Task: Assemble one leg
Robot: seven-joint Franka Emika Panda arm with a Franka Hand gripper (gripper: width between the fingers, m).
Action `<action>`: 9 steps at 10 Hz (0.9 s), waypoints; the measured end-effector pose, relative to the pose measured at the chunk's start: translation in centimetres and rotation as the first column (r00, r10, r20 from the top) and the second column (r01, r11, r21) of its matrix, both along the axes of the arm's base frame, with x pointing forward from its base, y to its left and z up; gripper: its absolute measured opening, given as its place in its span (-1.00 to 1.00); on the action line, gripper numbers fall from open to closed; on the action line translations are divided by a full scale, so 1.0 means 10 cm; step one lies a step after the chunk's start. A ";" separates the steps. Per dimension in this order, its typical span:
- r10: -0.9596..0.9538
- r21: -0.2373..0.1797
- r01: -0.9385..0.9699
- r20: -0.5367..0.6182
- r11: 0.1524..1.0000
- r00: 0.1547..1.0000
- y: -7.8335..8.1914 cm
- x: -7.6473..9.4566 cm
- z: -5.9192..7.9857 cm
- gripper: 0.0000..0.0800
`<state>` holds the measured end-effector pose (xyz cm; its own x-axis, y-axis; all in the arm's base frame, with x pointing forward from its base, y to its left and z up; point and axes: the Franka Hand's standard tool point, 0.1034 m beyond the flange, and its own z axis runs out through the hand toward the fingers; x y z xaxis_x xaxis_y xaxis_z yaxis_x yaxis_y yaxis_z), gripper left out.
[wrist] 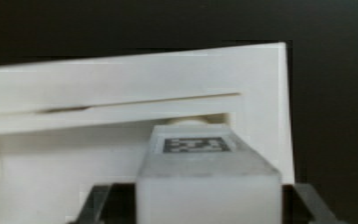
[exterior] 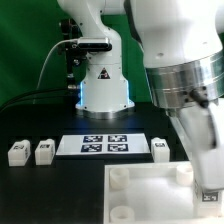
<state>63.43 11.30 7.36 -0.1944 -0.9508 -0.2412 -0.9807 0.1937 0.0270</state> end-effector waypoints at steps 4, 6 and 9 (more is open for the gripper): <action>-0.268 -0.009 0.268 -0.058 0.963 0.962 -0.04 0.01 -0.01 -0.26; -0.259 -0.019 0.258 -0.052 0.966 0.965 -0.05 0.01 -0.01 -0.26; -0.249 -0.020 0.248 -0.054 0.969 0.967 -0.04 -0.01 -0.02 0.48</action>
Offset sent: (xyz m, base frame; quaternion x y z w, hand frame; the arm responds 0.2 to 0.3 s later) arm 0.0019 0.0008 0.0010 0.0086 -0.0069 0.2597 0.9656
